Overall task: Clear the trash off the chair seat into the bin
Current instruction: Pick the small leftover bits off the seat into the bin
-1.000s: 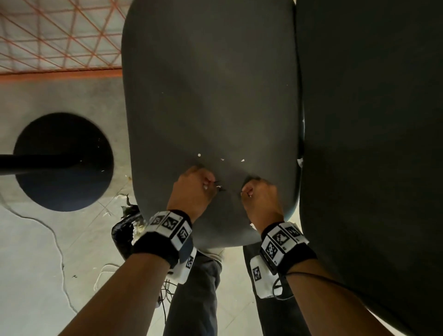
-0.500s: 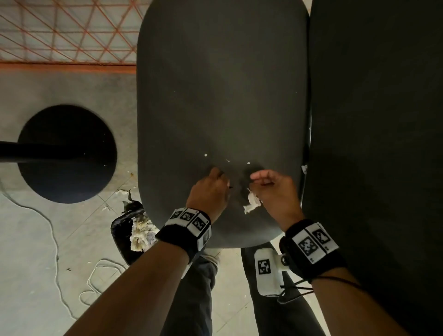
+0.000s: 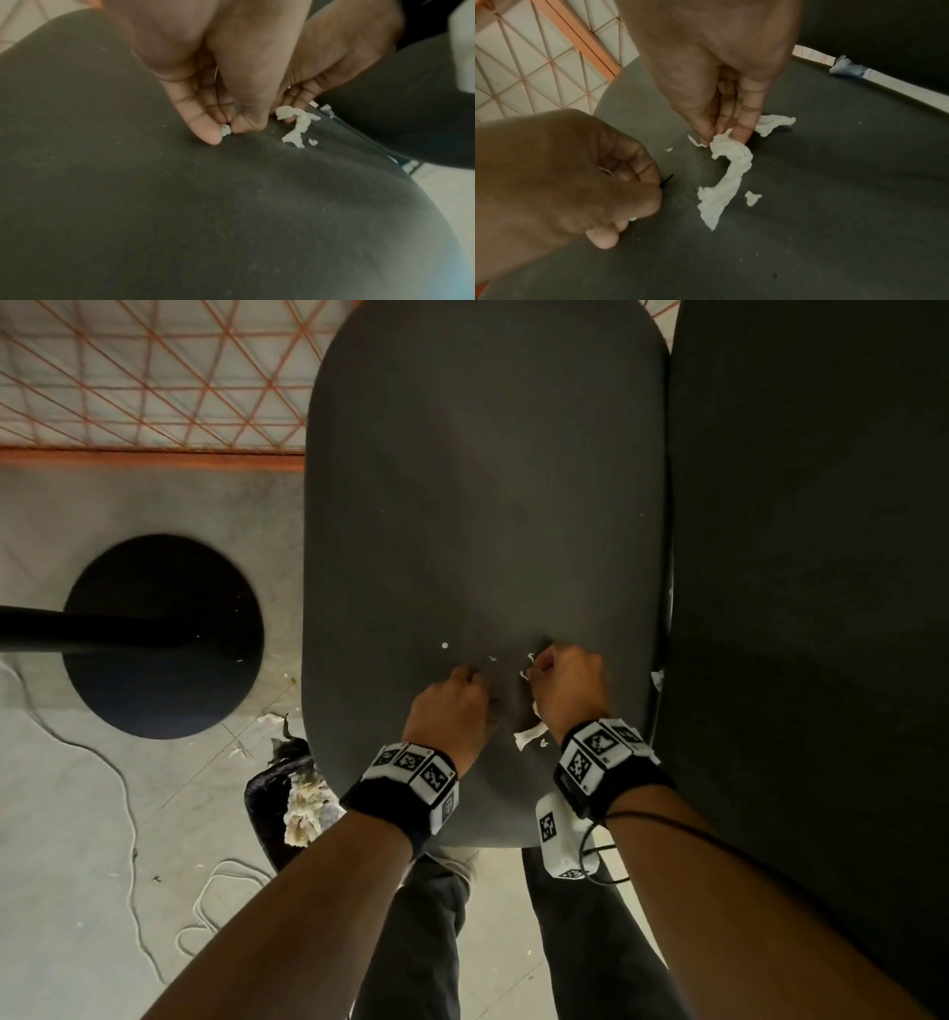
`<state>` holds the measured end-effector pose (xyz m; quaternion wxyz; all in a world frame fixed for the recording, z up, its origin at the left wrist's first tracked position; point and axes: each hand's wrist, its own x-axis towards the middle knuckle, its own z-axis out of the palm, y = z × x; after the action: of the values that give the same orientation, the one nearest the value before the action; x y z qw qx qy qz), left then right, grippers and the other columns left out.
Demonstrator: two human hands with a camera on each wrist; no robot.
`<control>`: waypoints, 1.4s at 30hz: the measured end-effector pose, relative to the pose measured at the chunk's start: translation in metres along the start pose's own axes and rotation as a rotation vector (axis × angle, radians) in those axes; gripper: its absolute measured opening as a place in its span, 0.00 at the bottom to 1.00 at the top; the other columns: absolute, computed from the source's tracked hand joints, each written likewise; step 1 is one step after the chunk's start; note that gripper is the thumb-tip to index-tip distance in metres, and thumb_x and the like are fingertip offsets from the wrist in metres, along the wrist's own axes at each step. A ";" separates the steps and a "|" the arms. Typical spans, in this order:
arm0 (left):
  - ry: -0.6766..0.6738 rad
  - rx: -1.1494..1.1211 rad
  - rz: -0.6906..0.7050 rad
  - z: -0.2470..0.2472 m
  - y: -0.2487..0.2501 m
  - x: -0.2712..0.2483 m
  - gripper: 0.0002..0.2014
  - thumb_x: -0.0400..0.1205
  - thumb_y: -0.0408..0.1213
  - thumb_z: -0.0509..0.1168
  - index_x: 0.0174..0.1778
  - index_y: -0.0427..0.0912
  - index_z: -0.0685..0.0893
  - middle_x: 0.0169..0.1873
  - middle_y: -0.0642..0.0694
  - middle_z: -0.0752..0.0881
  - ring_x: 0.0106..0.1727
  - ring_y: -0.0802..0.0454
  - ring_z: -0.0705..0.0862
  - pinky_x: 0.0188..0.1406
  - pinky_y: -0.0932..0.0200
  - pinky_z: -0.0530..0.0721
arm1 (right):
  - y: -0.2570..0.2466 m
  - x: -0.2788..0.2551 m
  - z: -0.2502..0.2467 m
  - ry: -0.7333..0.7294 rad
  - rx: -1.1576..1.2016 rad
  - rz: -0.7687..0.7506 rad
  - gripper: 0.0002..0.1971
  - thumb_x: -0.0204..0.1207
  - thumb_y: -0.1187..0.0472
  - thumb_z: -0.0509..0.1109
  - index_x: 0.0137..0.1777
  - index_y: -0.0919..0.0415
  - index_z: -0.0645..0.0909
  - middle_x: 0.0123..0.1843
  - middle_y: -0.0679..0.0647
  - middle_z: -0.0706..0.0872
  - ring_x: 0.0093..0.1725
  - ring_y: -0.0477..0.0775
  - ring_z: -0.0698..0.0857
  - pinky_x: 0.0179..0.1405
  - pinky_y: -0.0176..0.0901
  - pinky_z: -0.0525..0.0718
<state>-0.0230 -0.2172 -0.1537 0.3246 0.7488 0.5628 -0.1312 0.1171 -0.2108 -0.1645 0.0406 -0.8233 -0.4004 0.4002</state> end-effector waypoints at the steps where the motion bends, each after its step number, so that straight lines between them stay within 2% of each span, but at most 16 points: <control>1: 0.018 -0.075 -0.060 -0.003 0.000 0.001 0.11 0.80 0.41 0.62 0.49 0.37 0.83 0.51 0.38 0.85 0.49 0.34 0.86 0.41 0.51 0.77 | 0.000 0.001 -0.001 -0.018 -0.012 -0.003 0.08 0.77 0.60 0.68 0.49 0.59 0.88 0.51 0.61 0.90 0.52 0.62 0.88 0.49 0.42 0.81; 4: 0.139 -0.285 -0.276 -0.016 -0.014 0.004 0.07 0.75 0.38 0.65 0.40 0.39 0.85 0.42 0.41 0.88 0.46 0.36 0.86 0.43 0.51 0.81 | 0.001 0.004 -0.003 -0.047 0.016 -0.022 0.07 0.75 0.60 0.68 0.44 0.57 0.88 0.48 0.59 0.91 0.49 0.59 0.89 0.47 0.39 0.79; 6: 0.213 -0.352 -0.339 -0.025 -0.026 0.008 0.06 0.75 0.39 0.66 0.41 0.43 0.87 0.43 0.44 0.90 0.49 0.39 0.86 0.51 0.49 0.84 | 0.001 0.003 -0.006 -0.038 0.071 -0.036 0.04 0.73 0.61 0.70 0.39 0.55 0.87 0.42 0.55 0.91 0.43 0.56 0.88 0.43 0.38 0.80; 8: 0.228 -0.371 -0.335 -0.030 -0.033 0.014 0.06 0.75 0.40 0.66 0.45 0.48 0.87 0.46 0.46 0.90 0.52 0.40 0.86 0.57 0.46 0.83 | 0.000 -0.001 -0.009 -0.060 0.108 -0.052 0.03 0.71 0.63 0.72 0.38 0.55 0.86 0.37 0.52 0.89 0.37 0.50 0.86 0.40 0.37 0.80; 10: 0.219 -0.357 -0.312 -0.029 -0.035 0.022 0.07 0.76 0.40 0.66 0.46 0.48 0.87 0.48 0.45 0.89 0.53 0.40 0.86 0.58 0.46 0.82 | -0.003 -0.005 -0.007 -0.080 0.133 -0.080 0.02 0.70 0.64 0.74 0.37 0.56 0.86 0.38 0.52 0.90 0.38 0.50 0.87 0.42 0.40 0.84; 12: 0.216 -0.315 -0.297 -0.027 -0.034 0.027 0.07 0.76 0.39 0.66 0.47 0.46 0.86 0.48 0.44 0.88 0.53 0.39 0.86 0.56 0.47 0.80 | -0.008 -0.006 -0.001 -0.070 0.147 -0.128 0.03 0.68 0.65 0.74 0.37 0.56 0.85 0.40 0.53 0.91 0.42 0.53 0.89 0.45 0.44 0.86; 14: 0.235 -0.289 -0.285 -0.025 -0.033 0.029 0.08 0.77 0.38 0.65 0.50 0.43 0.85 0.47 0.43 0.88 0.51 0.38 0.86 0.55 0.47 0.79 | -0.013 -0.007 0.008 -0.068 0.140 -0.171 0.05 0.69 0.66 0.72 0.40 0.55 0.86 0.41 0.53 0.91 0.42 0.54 0.89 0.44 0.44 0.87; 17: 0.232 -0.193 -0.264 -0.024 -0.031 0.031 0.10 0.80 0.38 0.62 0.51 0.40 0.85 0.50 0.39 0.86 0.51 0.35 0.85 0.51 0.48 0.79 | -0.021 -0.005 0.021 -0.056 0.099 -0.220 0.09 0.69 0.67 0.70 0.46 0.54 0.87 0.42 0.56 0.91 0.42 0.58 0.89 0.45 0.50 0.89; 21: 0.157 -0.120 -0.255 -0.023 -0.033 0.042 0.11 0.79 0.37 0.60 0.49 0.37 0.84 0.52 0.36 0.85 0.52 0.30 0.84 0.49 0.45 0.81 | -0.029 -0.002 0.031 -0.035 0.018 -0.223 0.08 0.71 0.62 0.70 0.48 0.54 0.88 0.45 0.58 0.91 0.43 0.61 0.89 0.46 0.52 0.89; 26: 0.131 -0.185 -0.225 -0.031 -0.035 0.041 0.08 0.77 0.37 0.61 0.37 0.36 0.78 0.46 0.35 0.85 0.47 0.29 0.84 0.45 0.46 0.81 | -0.034 -0.007 0.034 -0.004 -0.096 -0.176 0.08 0.76 0.60 0.66 0.44 0.59 0.87 0.46 0.62 0.90 0.45 0.65 0.88 0.44 0.50 0.88; 29: 0.115 -0.373 -0.282 -0.036 -0.045 0.016 0.12 0.73 0.44 0.65 0.28 0.40 0.79 0.34 0.39 0.88 0.41 0.34 0.86 0.42 0.49 0.84 | -0.041 -0.008 0.034 0.004 -0.140 -0.149 0.10 0.76 0.62 0.62 0.44 0.64 0.86 0.48 0.65 0.89 0.48 0.69 0.87 0.45 0.52 0.84; 32: 0.162 -0.677 -0.443 -0.032 -0.064 -0.029 0.12 0.67 0.48 0.66 0.32 0.42 0.85 0.29 0.44 0.89 0.38 0.41 0.89 0.46 0.48 0.89 | -0.043 -0.013 0.030 -0.085 -0.108 -0.119 0.11 0.75 0.63 0.62 0.43 0.63 0.86 0.46 0.65 0.90 0.47 0.68 0.88 0.47 0.52 0.86; 35: 0.191 -0.906 -0.573 -0.020 -0.082 -0.081 0.05 0.71 0.39 0.69 0.31 0.42 0.84 0.26 0.46 0.88 0.32 0.51 0.88 0.40 0.50 0.90 | -0.045 -0.037 0.030 -0.164 -0.056 -0.150 0.09 0.72 0.63 0.65 0.39 0.61 0.88 0.39 0.62 0.92 0.42 0.64 0.89 0.45 0.47 0.87; 37: 0.231 -0.962 -0.618 -0.010 -0.094 -0.116 0.07 0.73 0.33 0.70 0.29 0.43 0.83 0.25 0.46 0.87 0.30 0.51 0.88 0.37 0.52 0.89 | -0.055 -0.064 0.038 -0.232 0.022 -0.175 0.07 0.71 0.64 0.68 0.38 0.59 0.88 0.38 0.59 0.92 0.41 0.58 0.89 0.44 0.43 0.86; 39: 0.277 -1.034 -0.700 0.002 -0.108 -0.147 0.06 0.74 0.32 0.72 0.32 0.46 0.85 0.28 0.47 0.89 0.33 0.48 0.90 0.39 0.51 0.91 | -0.070 -0.095 0.056 -0.369 0.129 -0.170 0.05 0.71 0.65 0.71 0.39 0.58 0.88 0.38 0.56 0.91 0.39 0.54 0.89 0.42 0.44 0.86; 42: 0.323 -1.061 -0.804 0.030 -0.142 -0.182 0.04 0.73 0.33 0.73 0.34 0.45 0.86 0.30 0.45 0.89 0.30 0.51 0.88 0.37 0.56 0.90 | -0.095 -0.132 0.105 -0.569 0.205 -0.224 0.03 0.71 0.68 0.73 0.41 0.61 0.88 0.37 0.56 0.90 0.36 0.51 0.87 0.40 0.44 0.87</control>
<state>-0.2099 -0.3520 -0.1215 0.4857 0.2314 0.8266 0.1651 -0.0623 -0.2644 -0.1157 0.0537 -0.6209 -0.4415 0.6455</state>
